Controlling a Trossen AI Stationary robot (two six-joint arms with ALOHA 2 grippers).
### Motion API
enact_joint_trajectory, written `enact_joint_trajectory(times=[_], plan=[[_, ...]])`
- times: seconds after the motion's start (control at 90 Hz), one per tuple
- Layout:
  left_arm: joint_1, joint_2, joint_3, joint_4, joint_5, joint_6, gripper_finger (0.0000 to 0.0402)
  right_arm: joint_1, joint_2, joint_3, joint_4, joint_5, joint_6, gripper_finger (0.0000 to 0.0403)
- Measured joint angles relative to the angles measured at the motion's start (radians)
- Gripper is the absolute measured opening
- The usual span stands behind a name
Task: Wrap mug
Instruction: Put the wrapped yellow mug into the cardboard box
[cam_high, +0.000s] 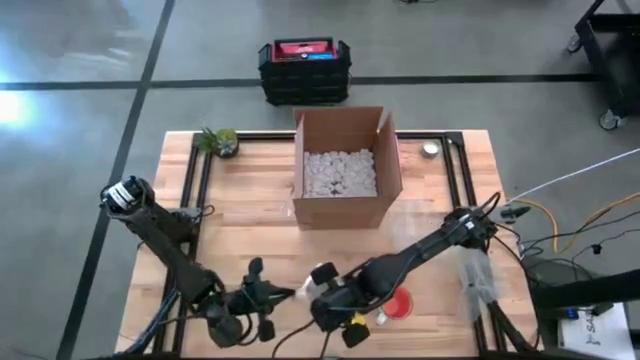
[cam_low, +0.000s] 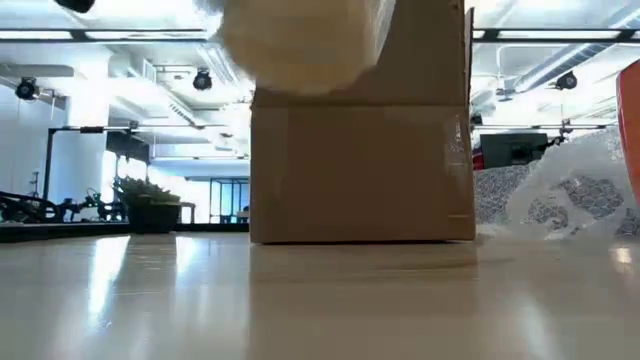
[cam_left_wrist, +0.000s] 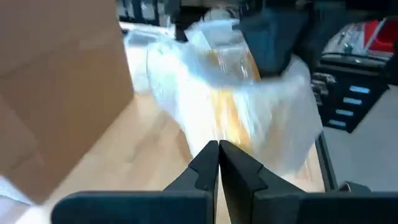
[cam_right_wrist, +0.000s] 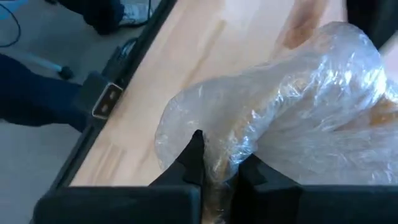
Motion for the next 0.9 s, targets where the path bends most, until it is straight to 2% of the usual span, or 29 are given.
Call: enact_joint_trajectory(times=[0.111,0.356,0.478,0.611,0.744,0.9], plan=[[0.0,0.001,-0.004,0.002,0.0,-0.017,0.0,-0.013,-0.102,0.009,-0.007,0.016,-0.002,0.0012],[0.0,0.001,-0.009,0.004,-0.001,-0.039,0.0,-0.063,-0.29,0.006,-0.006,0.19,-0.022,0.0013],[0.001,0.001,-0.011,0.004,-0.001,-0.039,0.0,-0.116,-0.388,0.008,0.019,0.298,-0.043,0.0013],[0.004,0.002,-0.012,0.005,-0.001,-0.039,0.0,-0.225,-0.459,0.008,0.053,0.387,-0.038,0.0013],[0.015,0.024,-0.012,0.01,0.001,-0.039,0.0,-0.416,-0.505,0.008,0.005,0.364,0.033,0.0013],[0.026,0.057,-0.012,0.012,0.002,-0.043,0.0,-0.663,-0.479,-0.042,-0.072,0.133,0.157,0.0013]])
